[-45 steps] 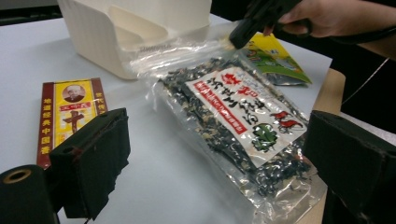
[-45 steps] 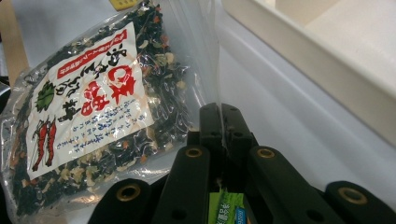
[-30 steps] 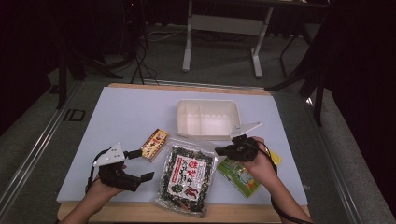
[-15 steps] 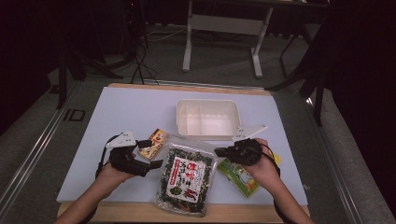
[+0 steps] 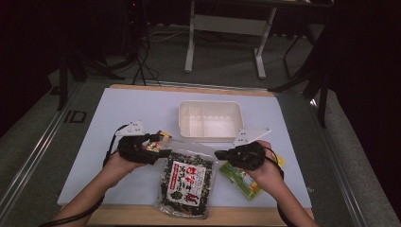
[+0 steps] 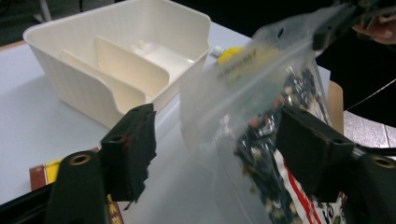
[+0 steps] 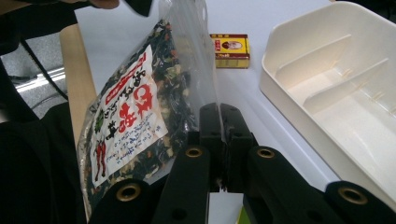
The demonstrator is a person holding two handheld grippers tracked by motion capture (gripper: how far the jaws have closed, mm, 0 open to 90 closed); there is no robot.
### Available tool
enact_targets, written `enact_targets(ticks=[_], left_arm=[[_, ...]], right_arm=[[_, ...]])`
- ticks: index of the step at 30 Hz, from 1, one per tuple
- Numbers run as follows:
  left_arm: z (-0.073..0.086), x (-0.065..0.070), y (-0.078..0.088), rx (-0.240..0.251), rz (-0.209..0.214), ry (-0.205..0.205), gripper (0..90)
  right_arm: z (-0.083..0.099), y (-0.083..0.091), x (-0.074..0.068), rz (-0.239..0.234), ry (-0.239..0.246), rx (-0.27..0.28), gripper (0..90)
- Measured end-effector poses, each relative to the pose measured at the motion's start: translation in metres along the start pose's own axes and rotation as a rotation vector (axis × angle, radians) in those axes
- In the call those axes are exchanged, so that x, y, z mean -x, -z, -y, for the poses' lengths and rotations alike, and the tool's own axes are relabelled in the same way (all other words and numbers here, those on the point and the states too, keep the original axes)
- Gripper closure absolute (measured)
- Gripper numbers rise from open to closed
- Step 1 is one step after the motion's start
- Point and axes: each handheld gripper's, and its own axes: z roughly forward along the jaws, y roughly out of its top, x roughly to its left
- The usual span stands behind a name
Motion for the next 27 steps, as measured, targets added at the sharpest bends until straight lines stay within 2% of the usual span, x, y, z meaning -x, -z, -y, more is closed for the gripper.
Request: enact_targets(ticks=[3, 5, 6, 8, 11, 14, 20, 27], left_arm=[[-0.002, -0.0027, -0.0017, -0.009, 0.026, 0.004, 44.0], [-0.0016, -0.0038, -0.0038, -0.019, 0.045, 0.01, 48.0], [-0.0009, -0.0045, -0.0051, -0.025, 0.069, 0.016, 49.9], [0.0002, -0.004, -0.0073, -0.033, 0.088, 0.009, 55.1], [0.0007, -0.0055, -0.0086, -0.033, 0.117, 0.015, 57.9], [-0.0006, -0.0089, -0.0054, -0.042, 0.162, -0.007, 69.4], [-0.0014, -0.0093, -0.0034, -0.07, 0.202, -0.038, 84.4], [0.0, -0.006, 0.0009, -0.036, 0.247, -0.066, 88.0]], right_arm=[[-0.0018, 0.0007, -0.0012, -0.002, 0.002, 0.009, 89.6], [-0.0028, 0.0013, -0.0021, -0.001, 0.004, 0.014, 89.6], [-0.0031, 0.0013, -0.0022, -0.004, 0.006, 0.015, 89.6], [-0.0043, 0.0019, -0.0032, -0.005, 0.007, 0.019, 89.6], [-0.0058, 0.0016, -0.005, 0.0, 0.018, 0.015, 89.6], [-0.0054, 0.0024, -0.004, -0.002, 0.012, 0.011, 89.6], [-0.0036, 0.0018, -0.0034, 0.001, 0.007, 0.003, 89.6], [0.0017, 0.0026, 0.0003, -0.033, -0.033, 0.027, 87.4]])
